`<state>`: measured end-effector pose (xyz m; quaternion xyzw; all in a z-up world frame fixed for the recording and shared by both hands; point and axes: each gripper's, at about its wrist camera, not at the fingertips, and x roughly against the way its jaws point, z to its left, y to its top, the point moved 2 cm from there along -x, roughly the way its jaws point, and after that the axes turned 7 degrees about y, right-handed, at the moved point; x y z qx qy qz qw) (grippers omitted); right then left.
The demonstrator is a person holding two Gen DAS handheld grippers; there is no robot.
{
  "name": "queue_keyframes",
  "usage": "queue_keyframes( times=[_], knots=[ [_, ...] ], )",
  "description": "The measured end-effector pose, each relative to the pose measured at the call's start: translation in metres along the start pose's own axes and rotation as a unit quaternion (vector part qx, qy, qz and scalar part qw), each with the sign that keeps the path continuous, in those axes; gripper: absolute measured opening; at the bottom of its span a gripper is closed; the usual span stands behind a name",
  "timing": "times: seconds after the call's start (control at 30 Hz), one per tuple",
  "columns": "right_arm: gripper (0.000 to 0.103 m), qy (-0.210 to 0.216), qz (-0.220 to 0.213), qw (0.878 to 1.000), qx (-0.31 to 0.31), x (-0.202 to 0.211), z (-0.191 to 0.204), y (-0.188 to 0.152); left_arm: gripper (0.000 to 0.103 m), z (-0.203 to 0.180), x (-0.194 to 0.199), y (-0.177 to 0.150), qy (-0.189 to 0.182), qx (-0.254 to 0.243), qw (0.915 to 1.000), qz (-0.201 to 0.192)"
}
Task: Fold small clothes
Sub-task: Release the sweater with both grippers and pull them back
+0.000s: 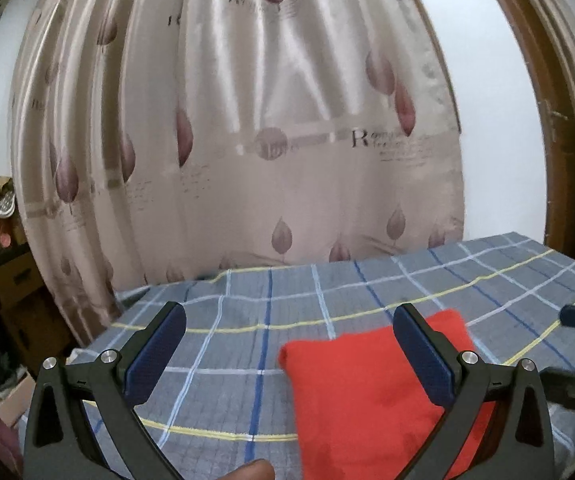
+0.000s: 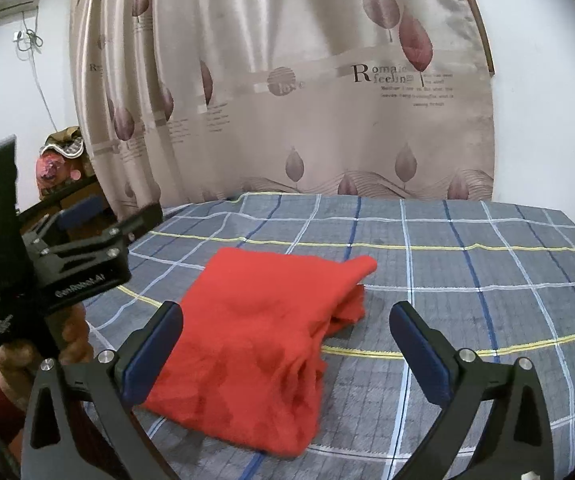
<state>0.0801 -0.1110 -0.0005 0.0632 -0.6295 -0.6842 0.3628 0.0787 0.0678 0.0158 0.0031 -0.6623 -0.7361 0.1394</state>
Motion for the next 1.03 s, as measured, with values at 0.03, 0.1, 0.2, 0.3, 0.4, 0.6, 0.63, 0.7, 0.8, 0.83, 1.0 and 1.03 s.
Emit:
queue_keyframes(
  times=[0.03,0.1,0.2,0.3,0.4,0.6,0.63,0.7,0.8,0.83,1.0,1.03],
  knots=[
    [0.103,0.001,0.001,1.0,-0.001,0.0,0.001,-0.001,0.103,-0.001,0.003,0.002,-0.002,-0.001,1.0,-0.001],
    [0.103,0.003,0.003,1.0,-0.003,0.001,0.002,-0.002,0.103,-0.002,0.007,0.005,-0.009,-0.002,1.0,0.001],
    [0.103,0.003,0.003,1.0,-0.001,0.004,0.005,-0.004,0.103,-0.003,0.012,0.007,-0.016,0.006,0.9998,0.006],
    [0.103,0.002,0.003,1.0,0.001,0.007,0.008,-0.005,0.103,-0.001,0.013,0.007,-0.022,0.015,0.9995,0.015],
    [0.103,0.002,0.003,1.0,0.0,0.007,0.008,-0.006,0.103,-0.001,0.012,0.006,-0.027,0.018,0.9993,0.021],
    [0.103,0.002,0.008,1.0,-0.004,0.007,0.01,-0.01,0.103,-0.007,0.007,-0.002,-0.039,0.01,0.9981,0.047],
    [0.103,0.002,0.009,1.0,-0.004,0.007,0.011,-0.01,0.103,-0.008,0.006,-0.005,-0.039,0.008,0.9978,0.052],
    [0.103,0.002,0.012,1.0,-0.004,0.007,0.011,-0.012,0.103,-0.011,0.003,-0.01,-0.033,0.006,0.9976,0.061],
    [0.103,0.002,0.015,1.0,-0.004,0.006,0.013,-0.014,0.103,-0.015,0.0,-0.017,-0.022,0.001,0.9978,0.063],
    [0.103,0.003,0.015,1.0,-0.004,0.006,0.013,-0.014,0.103,-0.014,0.0,-0.019,-0.018,0.007,0.998,0.061],
    [0.103,0.003,0.014,1.0,-0.005,0.007,0.013,-0.014,0.103,-0.011,-0.004,-0.02,-0.007,0.019,0.9973,0.071],
    [0.103,0.002,0.014,1.0,-0.004,0.006,0.012,-0.014,0.103,-0.011,-0.005,-0.02,-0.006,0.019,0.997,0.074]
  ],
)
